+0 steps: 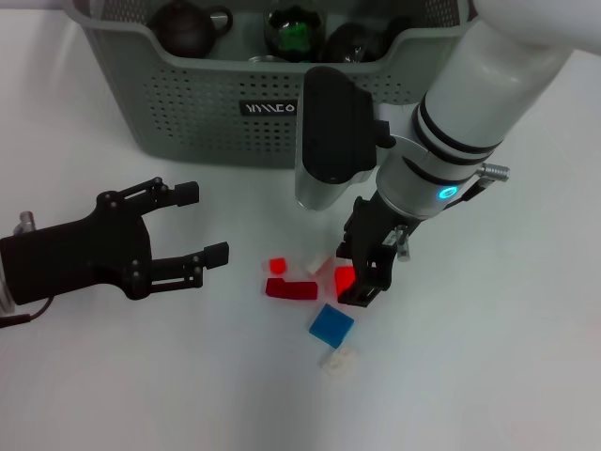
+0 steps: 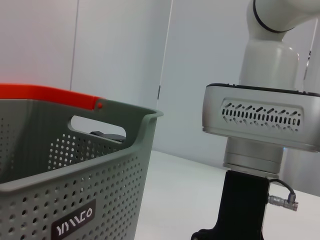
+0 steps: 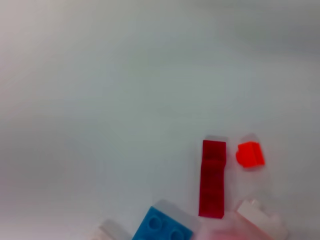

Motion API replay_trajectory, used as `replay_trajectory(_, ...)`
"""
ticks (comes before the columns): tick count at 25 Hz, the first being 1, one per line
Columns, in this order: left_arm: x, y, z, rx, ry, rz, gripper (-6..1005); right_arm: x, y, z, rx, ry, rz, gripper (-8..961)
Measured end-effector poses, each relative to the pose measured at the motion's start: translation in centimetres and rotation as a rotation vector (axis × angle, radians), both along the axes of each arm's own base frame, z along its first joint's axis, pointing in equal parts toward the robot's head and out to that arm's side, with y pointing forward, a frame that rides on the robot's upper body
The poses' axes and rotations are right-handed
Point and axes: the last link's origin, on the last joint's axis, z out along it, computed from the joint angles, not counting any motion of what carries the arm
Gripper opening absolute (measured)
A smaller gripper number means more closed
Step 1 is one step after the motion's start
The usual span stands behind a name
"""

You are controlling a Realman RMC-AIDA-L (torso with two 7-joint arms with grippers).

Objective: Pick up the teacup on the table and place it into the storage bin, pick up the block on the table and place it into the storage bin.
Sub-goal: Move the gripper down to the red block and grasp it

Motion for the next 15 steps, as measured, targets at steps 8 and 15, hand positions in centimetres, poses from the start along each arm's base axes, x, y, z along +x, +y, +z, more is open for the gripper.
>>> replay_trajectory(8, -0.01, 0.01, 0.02, 0.001, 0.0, 0.0, 873, 0.07, -0.1, -0.1, -0.003, -0.003, -0.002, 640)
replay_trajectory(15, -0.02, 0.0, 0.01, 0.0, 0.0, 0.0, 873, 0.36, -0.18, -0.32, -0.001, -0.006, -0.007, 640)
